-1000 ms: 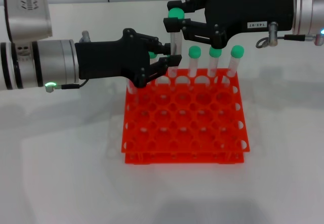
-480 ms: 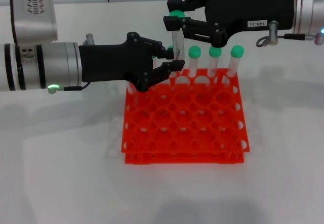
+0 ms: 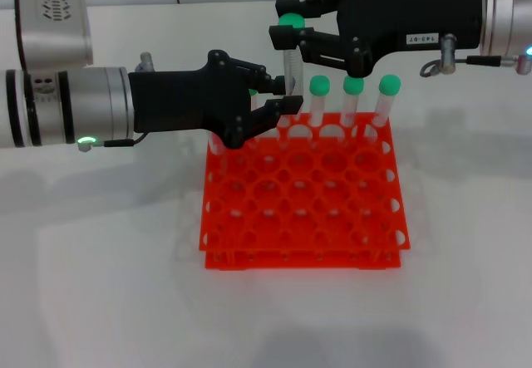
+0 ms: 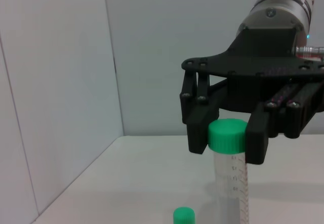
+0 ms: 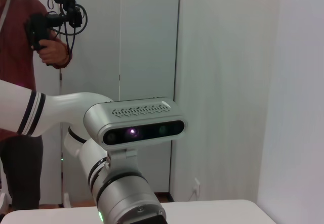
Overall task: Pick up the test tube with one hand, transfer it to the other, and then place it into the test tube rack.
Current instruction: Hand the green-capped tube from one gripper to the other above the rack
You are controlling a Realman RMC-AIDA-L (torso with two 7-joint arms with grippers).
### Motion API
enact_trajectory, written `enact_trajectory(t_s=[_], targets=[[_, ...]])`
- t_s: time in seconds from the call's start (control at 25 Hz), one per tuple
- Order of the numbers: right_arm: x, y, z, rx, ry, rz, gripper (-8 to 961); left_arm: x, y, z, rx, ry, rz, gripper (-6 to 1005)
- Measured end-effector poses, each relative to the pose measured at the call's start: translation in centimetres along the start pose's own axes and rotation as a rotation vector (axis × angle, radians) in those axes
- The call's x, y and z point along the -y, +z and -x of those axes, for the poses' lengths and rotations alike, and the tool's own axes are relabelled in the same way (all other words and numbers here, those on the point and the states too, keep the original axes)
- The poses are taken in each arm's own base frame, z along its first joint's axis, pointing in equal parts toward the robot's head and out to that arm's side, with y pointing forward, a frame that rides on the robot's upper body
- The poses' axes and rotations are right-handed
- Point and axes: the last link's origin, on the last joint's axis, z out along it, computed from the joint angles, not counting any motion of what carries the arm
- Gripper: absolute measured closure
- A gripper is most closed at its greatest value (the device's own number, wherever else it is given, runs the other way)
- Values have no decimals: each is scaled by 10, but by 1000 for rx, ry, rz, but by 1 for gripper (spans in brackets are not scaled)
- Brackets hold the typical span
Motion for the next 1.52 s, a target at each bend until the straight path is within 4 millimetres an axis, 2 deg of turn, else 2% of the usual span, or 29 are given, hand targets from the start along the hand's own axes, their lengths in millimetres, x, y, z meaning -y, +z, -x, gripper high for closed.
enact_trajectory(t_s=[1.52], targets=[[0,-5,-3,5,10,-16,670,1,-2,-3,-7,14,0,699]])
